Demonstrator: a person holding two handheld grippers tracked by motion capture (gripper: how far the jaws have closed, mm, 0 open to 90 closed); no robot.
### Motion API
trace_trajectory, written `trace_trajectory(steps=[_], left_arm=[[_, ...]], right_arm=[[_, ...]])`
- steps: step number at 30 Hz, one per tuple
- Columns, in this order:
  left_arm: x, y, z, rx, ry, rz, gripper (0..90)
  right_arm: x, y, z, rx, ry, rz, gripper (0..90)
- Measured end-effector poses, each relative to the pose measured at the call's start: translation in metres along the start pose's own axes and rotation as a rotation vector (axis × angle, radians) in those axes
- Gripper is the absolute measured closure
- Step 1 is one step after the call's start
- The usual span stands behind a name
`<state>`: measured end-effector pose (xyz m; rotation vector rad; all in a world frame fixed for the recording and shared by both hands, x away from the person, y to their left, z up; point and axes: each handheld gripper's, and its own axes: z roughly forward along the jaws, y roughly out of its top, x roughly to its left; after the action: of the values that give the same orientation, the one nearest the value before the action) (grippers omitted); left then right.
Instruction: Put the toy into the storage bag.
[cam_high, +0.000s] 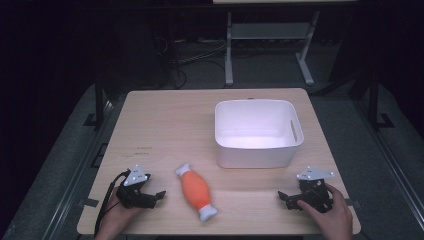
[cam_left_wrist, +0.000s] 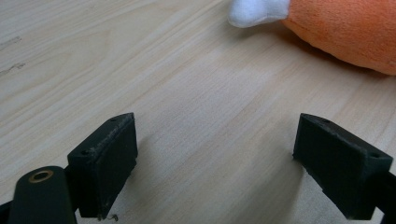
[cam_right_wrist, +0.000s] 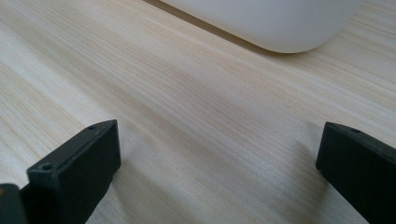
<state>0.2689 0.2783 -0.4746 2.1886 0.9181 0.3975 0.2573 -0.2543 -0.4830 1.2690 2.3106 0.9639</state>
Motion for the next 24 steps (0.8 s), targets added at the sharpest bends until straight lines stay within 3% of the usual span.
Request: trace_trajectory(steps=[7,15,22,24], left_arm=[[0.001,0.0,-0.001,-0.007,0.008,-0.004,16.0],[-0.002,0.005,-0.004,-0.019,0.008,0.021,46.1],[0.0,0.017,-0.01,-0.016,-0.016,-0.009,88.2],[0.002,0.023,-0.01,-0.002,-0.039,-0.024,89.6]], right_arm=[[0.0,0.0,0.0,0.0,0.0,0.0,0.0],[0.0,0.0,0.0,0.0,0.0,0.0,0.0],[0.0,0.0,0.0,-0.001,0.0,-0.001,0.0],[0.0,0.0,0.0,0.0,0.0,0.0,0.0]])
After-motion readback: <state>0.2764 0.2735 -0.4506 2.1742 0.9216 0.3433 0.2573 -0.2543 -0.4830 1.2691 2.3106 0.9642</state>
